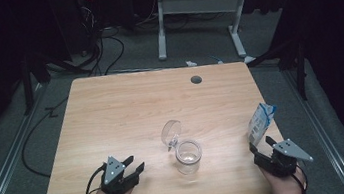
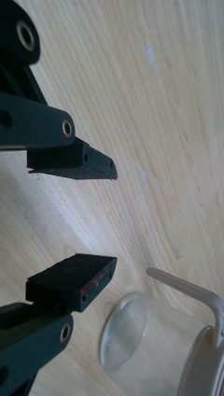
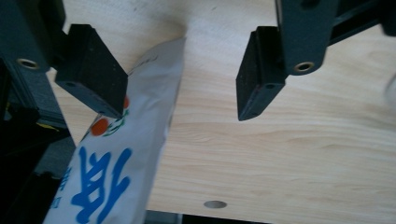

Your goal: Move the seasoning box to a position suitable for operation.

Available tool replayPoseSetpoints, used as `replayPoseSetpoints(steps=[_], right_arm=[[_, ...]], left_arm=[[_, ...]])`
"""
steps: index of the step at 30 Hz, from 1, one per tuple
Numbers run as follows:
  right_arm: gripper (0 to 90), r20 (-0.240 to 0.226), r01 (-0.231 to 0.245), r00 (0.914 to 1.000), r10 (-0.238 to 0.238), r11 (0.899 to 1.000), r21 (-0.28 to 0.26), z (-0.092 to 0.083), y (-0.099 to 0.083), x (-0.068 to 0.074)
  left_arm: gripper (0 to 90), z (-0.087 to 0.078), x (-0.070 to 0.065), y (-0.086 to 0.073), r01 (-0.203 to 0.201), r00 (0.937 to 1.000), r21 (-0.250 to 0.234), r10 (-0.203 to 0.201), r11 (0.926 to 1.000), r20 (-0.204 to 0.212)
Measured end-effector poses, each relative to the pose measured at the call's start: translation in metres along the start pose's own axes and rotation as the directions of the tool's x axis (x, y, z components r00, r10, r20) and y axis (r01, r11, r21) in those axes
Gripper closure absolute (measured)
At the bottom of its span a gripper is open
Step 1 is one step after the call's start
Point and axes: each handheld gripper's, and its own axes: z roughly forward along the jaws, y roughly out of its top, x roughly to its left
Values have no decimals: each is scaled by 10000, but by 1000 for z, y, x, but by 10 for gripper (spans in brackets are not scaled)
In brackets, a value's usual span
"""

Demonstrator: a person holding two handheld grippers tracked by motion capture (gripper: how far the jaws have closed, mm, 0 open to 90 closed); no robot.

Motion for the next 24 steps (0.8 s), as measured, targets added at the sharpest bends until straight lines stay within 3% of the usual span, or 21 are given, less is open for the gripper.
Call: replayPoseSetpoints(steps=[4, 7, 11, 15, 24], right_arm=[[260, 496, -177, 9986, 176, 9998, 8, 10, 7, -9], [236, 400, -427, 9983, 428, 9991, -31, 15, 11, -16], [251, 623, -249, 9977, 250, 9997, -26, 23, 18, -16], [327, 934, -90, 9956, 86, 10000, 39, 28, 22, -16], [536, 958, 2, 9954, 0, 10000, -26, 17, 17, -26]], left_arm=[[510, -10, 1, -4, 13, 9998, -54, -15, 10000, -201], [509, -17, 3, -8, 61, 9993, -89, -64, 9999, -371], [509, -26, 5, -11, 177, 9983, -161, -186, 9997, -560], [509, -30, 6, -13, 249, 9977, -209, -262, 9995, -630], [505, -22, 4, -9, 67, 9991, -123, -72, 9999, -411]])
